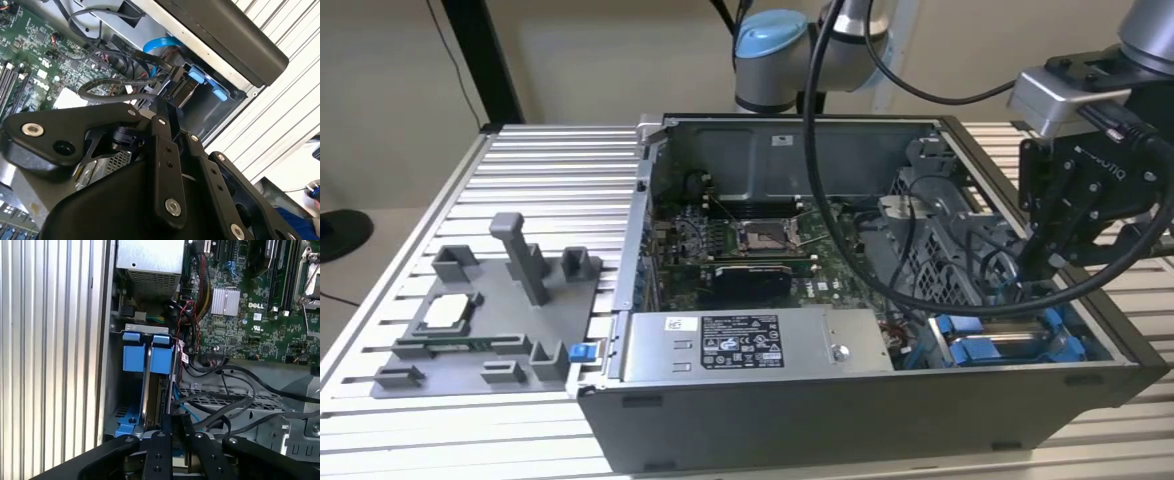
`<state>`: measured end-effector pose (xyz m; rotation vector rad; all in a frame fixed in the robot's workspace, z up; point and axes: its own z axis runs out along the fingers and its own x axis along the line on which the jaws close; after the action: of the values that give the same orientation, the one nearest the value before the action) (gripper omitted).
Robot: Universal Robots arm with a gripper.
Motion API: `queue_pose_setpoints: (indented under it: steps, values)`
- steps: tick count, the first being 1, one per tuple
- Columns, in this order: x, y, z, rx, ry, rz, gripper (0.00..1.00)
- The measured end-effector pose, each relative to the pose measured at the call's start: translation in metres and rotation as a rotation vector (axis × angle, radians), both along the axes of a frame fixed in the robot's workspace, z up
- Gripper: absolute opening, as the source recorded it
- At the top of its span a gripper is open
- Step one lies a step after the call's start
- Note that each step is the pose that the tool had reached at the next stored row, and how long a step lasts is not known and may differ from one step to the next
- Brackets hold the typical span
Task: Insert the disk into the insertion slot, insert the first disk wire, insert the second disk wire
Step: 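Insert the first disk wire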
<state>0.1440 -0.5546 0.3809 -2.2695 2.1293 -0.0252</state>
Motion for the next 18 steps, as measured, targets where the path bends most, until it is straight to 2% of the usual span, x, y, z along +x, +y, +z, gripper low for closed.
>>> queue_pose_setpoints:
  steps: [12, 18]
  values:
    - [0.0030, 0.0000, -0.0006, 0.0005, 0.0001, 0.000, 0.00]
    - [0.0066, -0.0002, -0.0030, 0.0008, 0.0033, -0.010, 0.00]
